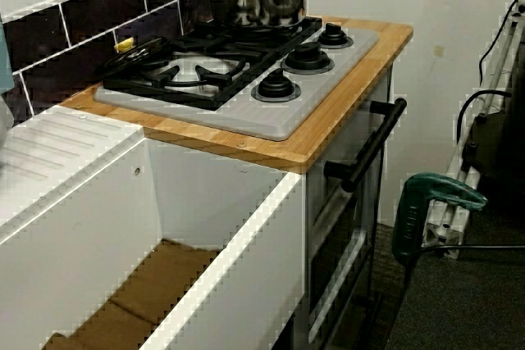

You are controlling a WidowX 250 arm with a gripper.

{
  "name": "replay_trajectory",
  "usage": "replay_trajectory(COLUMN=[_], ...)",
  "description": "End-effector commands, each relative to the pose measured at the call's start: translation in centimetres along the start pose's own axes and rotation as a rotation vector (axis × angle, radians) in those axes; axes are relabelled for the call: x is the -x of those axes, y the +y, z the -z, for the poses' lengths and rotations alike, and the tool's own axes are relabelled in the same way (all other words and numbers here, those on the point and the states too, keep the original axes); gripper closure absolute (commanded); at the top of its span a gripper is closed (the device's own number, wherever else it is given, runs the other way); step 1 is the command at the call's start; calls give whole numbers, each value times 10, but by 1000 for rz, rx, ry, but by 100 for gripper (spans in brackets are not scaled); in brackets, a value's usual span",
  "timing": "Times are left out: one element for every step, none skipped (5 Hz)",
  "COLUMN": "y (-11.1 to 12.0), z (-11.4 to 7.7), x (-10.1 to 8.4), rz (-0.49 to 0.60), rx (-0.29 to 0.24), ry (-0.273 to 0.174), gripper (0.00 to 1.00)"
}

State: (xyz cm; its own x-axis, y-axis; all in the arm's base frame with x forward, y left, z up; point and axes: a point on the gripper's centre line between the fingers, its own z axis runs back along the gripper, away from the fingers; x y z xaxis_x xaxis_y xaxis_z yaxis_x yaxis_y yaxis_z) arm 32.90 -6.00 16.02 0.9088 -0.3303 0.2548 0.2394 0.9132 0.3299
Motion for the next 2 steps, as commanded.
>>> replay_trajectory(y=[17, 16], z=[-5, 6], x=[-4, 1], rz=[-60, -83], rx=[42, 52], ry=[-23, -8], gripper=[100, 100])
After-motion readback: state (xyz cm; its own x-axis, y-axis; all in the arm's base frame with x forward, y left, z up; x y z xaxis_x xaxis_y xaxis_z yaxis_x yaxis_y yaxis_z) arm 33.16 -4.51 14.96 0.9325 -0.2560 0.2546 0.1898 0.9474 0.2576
